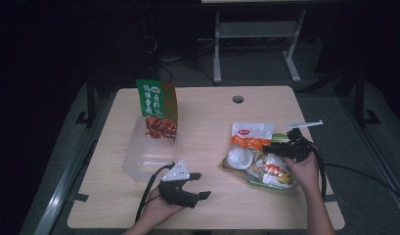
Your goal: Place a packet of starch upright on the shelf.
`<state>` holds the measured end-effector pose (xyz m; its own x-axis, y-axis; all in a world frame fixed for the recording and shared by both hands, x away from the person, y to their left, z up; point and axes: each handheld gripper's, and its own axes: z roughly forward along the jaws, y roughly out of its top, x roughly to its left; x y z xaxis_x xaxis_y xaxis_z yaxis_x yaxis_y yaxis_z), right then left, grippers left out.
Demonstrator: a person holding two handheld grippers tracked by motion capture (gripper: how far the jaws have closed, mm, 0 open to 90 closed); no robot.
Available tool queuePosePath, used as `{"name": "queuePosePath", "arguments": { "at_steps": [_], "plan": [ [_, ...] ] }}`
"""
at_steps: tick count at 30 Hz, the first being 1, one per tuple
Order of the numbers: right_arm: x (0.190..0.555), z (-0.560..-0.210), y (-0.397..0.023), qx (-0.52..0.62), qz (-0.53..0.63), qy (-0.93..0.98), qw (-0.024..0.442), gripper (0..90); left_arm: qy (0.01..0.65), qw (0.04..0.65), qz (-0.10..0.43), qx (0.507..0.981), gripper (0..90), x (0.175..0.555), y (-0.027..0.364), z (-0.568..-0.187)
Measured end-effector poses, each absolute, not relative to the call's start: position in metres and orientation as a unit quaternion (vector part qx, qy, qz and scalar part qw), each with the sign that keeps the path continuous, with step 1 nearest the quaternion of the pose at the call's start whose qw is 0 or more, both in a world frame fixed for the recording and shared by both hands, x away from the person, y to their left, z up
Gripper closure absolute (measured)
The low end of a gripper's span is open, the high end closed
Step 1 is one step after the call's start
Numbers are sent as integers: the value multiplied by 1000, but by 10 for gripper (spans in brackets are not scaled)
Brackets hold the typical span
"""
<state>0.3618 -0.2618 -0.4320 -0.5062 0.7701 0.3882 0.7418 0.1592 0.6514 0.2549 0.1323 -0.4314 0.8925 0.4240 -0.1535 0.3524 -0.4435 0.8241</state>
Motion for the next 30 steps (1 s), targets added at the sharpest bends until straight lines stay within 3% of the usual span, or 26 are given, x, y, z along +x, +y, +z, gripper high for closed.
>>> {"name": "queuePosePath", "arguments": {
  "at_steps": [6,15,30],
  "plan": [
    [362,-432,-256,493,413,765,35,681,228,475,35,849,309,256,132,-433],
    [361,-427,-254,481,424,767,31,879,230,474,32,849,309,257,130,-434],
    [348,-410,-244,443,454,772,19,898,232,472,33,850,309,260,129,-436]
  ]
}}
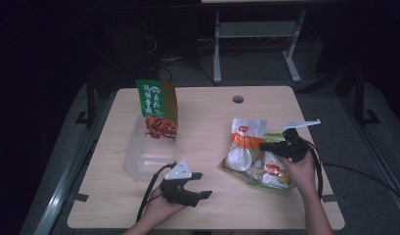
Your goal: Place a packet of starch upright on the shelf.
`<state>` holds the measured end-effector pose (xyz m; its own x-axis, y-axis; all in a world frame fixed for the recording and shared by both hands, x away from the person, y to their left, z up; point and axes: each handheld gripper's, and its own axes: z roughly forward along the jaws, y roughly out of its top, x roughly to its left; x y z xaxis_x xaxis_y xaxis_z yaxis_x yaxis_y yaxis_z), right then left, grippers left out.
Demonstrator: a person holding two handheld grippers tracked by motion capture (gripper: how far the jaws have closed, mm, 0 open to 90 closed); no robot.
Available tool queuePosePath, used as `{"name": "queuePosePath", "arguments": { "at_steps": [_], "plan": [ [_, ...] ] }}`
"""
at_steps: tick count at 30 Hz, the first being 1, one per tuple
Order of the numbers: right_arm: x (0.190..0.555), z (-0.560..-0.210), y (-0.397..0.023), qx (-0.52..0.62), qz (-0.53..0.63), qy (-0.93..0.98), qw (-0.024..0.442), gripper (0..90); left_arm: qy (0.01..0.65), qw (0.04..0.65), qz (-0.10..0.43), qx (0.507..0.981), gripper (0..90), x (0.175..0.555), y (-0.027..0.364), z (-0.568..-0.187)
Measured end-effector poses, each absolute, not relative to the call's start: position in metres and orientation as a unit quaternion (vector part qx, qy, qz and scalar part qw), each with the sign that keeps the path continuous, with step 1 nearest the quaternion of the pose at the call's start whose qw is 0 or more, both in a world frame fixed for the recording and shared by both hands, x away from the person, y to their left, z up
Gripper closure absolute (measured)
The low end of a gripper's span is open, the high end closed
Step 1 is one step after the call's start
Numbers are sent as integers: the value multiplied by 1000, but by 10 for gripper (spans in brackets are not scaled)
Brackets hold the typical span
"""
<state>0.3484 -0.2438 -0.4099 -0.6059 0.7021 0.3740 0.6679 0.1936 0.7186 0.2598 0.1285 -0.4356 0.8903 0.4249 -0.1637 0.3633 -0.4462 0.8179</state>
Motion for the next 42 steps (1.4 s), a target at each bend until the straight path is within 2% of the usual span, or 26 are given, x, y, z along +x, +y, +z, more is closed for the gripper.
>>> {"name": "queuePosePath", "arguments": {
  "at_steps": [25,32,42],
  "plan": [
    [331,-387,-213,330,512,792,-33,900,244,473,32,846,313,270,123,-436],
    [328,-382,-206,290,514,806,-54,900,232,458,53,856,327,272,109,-432],
    [327,-381,-206,277,510,813,-56,900,273,461,58,842,336,302,91,-438]
  ]
}}
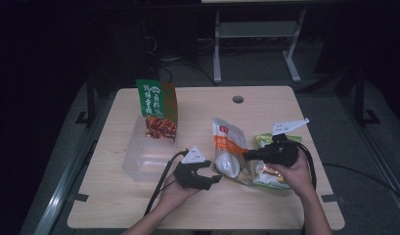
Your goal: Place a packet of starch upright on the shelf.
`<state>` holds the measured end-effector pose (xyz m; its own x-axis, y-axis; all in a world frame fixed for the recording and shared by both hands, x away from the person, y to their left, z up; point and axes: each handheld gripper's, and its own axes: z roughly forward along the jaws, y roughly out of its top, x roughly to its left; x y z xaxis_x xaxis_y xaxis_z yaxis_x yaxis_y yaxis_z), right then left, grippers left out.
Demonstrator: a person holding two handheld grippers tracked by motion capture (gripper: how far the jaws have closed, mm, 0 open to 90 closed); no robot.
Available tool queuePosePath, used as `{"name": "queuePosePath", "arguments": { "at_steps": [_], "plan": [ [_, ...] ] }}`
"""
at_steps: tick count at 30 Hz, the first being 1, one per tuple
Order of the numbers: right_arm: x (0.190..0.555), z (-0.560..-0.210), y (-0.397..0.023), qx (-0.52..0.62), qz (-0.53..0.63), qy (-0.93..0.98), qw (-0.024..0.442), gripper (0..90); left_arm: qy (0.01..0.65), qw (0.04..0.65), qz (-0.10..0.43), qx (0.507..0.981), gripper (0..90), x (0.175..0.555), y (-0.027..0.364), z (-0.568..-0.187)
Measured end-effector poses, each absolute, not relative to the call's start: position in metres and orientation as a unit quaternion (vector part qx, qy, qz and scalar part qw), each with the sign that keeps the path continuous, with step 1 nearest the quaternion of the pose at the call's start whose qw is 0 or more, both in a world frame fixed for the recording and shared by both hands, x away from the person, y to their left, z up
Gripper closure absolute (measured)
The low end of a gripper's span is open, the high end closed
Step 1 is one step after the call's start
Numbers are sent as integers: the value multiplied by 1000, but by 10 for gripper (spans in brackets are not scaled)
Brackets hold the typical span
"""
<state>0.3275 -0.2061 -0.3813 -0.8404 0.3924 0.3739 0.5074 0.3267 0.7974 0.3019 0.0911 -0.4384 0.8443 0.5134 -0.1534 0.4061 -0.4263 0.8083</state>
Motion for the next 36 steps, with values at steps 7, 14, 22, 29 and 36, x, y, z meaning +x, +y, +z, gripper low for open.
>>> {"name": "queuePosePath", "arguments": {
  "at_steps": [7,14,22,29,36],
  "plan": [
    [327,-380,-207,-275,-502,-819,52,900,309,454,25,835,380,329,83,-444],
    [329,-381,-209,-277,-493,-824,43,900,316,477,-24,820,568,345,78,-445],
    [331,-385,-209,-287,-484,-826,36,900,318,475,-9,821,855,346,78,-439],
    [333,-388,-211,-304,-483,-821,24,898,311,464,30,829,895,340,77,-436],
    [335,-393,-210,-323,-471,-821,17,898,314,473,57,822,900,329,82,-439]
  ]
}}
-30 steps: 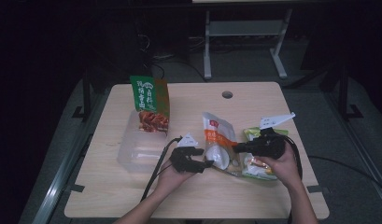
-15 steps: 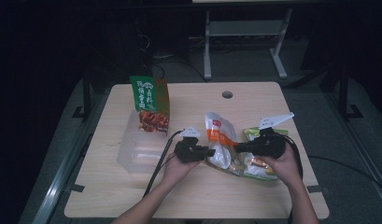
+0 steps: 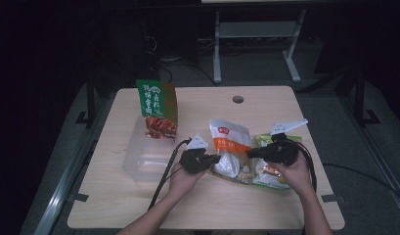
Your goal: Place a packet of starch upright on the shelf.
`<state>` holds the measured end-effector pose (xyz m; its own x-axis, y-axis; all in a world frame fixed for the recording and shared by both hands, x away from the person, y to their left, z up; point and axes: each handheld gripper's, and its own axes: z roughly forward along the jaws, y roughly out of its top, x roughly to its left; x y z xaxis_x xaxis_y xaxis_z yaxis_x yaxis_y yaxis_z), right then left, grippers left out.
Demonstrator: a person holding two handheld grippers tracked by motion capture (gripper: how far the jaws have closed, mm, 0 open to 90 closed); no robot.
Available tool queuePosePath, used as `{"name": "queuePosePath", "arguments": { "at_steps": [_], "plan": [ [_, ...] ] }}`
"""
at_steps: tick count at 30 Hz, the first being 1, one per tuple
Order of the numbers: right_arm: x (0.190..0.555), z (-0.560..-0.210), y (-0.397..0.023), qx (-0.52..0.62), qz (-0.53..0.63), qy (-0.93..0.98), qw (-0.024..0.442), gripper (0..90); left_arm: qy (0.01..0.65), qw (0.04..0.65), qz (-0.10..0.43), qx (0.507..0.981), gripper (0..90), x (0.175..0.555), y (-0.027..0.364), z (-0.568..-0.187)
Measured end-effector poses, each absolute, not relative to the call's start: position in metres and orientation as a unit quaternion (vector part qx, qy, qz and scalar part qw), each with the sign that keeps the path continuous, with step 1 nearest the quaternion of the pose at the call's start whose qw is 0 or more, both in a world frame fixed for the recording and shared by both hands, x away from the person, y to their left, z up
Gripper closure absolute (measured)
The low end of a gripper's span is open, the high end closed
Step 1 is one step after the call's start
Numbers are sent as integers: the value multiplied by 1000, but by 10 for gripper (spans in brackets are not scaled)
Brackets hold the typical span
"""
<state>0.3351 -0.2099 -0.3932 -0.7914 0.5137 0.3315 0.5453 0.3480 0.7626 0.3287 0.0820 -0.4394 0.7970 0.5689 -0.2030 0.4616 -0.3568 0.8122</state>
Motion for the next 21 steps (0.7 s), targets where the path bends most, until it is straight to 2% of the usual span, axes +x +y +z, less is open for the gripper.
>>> {"name": "queuePosePath", "arguments": {
  "at_steps": [8,17,21],
  "plan": [
    [336,-395,-205,-328,-469,-820,15,891,305,470,82,825,900,318,84,-440],
    [342,-400,-186,-343,-440,-830,22,786,292,462,94,832,900,314,85,-439],
    [345,-402,-178,-345,-436,-830,29,787,289,461,95,834,900,312,85,-439]
  ]
}}
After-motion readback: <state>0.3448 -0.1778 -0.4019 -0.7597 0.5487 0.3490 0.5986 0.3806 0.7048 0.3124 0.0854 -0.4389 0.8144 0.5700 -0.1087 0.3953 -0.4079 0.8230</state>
